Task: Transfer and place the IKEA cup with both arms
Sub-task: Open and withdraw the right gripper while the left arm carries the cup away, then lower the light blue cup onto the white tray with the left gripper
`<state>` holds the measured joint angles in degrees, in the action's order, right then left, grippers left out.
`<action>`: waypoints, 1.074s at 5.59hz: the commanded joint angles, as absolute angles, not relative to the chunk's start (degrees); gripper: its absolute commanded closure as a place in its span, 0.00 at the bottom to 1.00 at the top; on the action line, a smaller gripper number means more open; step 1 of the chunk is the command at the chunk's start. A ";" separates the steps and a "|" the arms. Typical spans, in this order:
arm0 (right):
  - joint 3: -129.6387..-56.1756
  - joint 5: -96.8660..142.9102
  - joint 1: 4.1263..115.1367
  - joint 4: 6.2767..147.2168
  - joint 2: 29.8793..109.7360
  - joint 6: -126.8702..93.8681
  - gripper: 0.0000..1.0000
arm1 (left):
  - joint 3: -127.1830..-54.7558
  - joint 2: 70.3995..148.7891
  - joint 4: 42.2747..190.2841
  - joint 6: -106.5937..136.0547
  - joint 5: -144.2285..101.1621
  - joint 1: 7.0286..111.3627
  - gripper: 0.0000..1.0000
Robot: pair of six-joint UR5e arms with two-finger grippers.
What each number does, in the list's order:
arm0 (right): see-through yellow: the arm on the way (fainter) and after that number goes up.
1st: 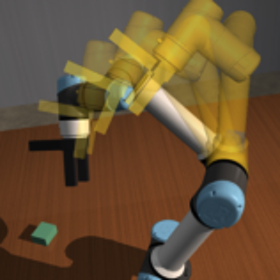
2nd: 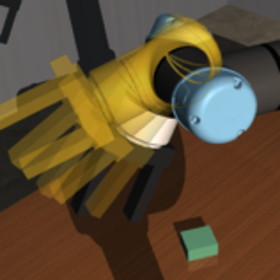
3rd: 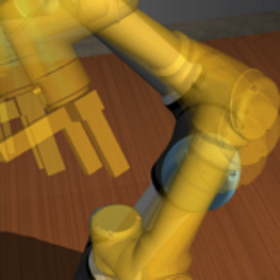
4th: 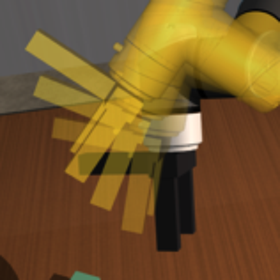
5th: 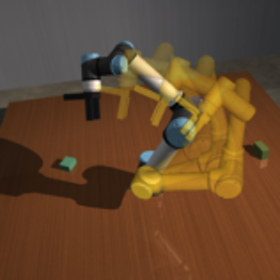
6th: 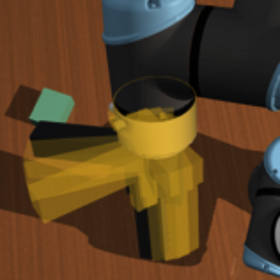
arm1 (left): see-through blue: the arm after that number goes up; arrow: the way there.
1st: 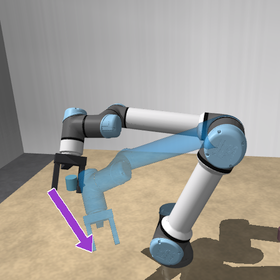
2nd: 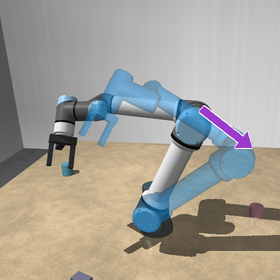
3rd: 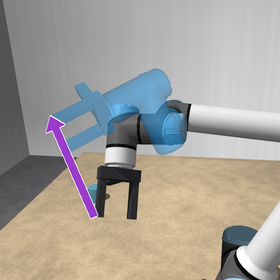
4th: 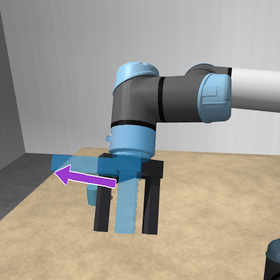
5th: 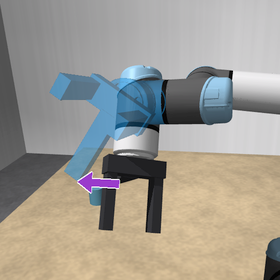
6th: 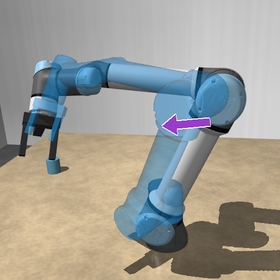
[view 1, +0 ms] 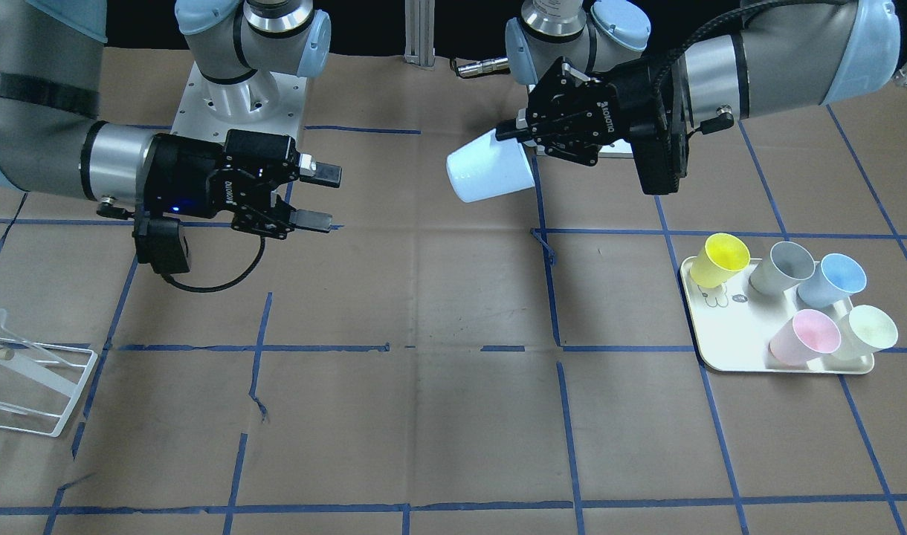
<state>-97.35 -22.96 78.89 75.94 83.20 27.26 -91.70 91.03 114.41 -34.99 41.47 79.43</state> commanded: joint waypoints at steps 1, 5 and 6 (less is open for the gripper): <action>-91.88 -43.93 81.36 88.39 84.37 13.14 0.00 | -93.07 91.06 100.26 -33.31 67.27 79.45 0.97; -81.12 -92.32 94.03 90.52 82.54 -3.67 0.00 | -103.58 95.26 76.89 -33.92 96.23 72.20 0.98; -81.38 -91.94 93.52 90.79 82.53 -3.52 0.00 | -105.54 97.36 71.68 -39.23 96.33 68.33 0.99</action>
